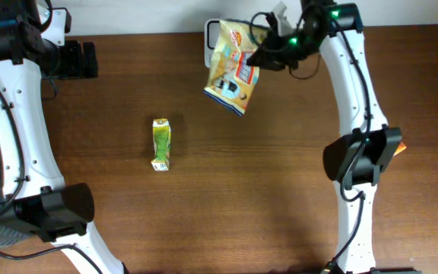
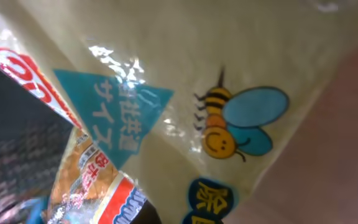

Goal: Scan the item barcode

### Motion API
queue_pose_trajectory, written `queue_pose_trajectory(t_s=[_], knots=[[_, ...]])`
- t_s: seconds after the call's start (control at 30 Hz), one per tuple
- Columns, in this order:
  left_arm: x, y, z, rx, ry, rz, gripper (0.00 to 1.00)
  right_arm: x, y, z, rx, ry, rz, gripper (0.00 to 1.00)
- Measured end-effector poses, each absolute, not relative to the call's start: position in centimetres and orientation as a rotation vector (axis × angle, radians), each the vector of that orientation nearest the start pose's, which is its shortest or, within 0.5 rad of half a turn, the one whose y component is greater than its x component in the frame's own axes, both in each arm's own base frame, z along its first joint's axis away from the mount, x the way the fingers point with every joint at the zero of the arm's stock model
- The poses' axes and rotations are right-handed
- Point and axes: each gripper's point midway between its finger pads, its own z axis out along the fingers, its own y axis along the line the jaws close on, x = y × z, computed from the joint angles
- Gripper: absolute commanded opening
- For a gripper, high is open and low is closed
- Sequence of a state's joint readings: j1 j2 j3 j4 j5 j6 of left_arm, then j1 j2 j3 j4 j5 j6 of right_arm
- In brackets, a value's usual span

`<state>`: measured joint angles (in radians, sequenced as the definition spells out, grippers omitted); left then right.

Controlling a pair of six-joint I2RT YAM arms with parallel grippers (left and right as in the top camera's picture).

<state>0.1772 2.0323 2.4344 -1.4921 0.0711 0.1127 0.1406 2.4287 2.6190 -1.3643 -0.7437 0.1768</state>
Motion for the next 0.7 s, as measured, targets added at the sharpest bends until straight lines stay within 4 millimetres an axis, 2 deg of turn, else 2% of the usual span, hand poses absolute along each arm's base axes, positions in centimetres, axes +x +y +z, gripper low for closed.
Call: queue_pose_trajectory(t_s=[0.03,0.23,0.33,0.4,0.5,0.57,0.63,0.7], knots=[[44.8,6.8,28.3,-0.062,2.655,0.001,0.99,51.4,18.8,20.4,-0.121,2.668,0.994,0.04],[44.8,6.8,28.3,-0.062,2.655,0.0,0.99,54.4,17.9,19.8,0.045,2.632,0.722,0.04],[44.8,6.8,28.3,-0.062,2.656,0.0,0.99,56.1,17.4,20.3,0.103,2.572,0.661,0.04],[44.8,6.8,28.4,-0.062,2.655,0.001,0.99,57.8,17.7,21.3,0.141,2.489,0.663,0.04],[44.8,6.8,28.3,-0.062,2.655,0.0,0.99,60.1,19.8,22.0,0.197,2.383,0.721,0.04],[44.8,6.8,28.3,-0.062,2.655,0.001,0.99,60.9,21.6,20.5,0.251,2.379,0.764,0.04],[44.8,6.8,28.4,-0.062,2.655,0.001,0.99,60.9,23.8,17.1,0.35,2.43,0.806,0.04],[44.8,6.8,28.3,-0.062,2.655,0.001,0.99,60.4,24.8,13.7,0.507,2.491,0.797,0.04]])
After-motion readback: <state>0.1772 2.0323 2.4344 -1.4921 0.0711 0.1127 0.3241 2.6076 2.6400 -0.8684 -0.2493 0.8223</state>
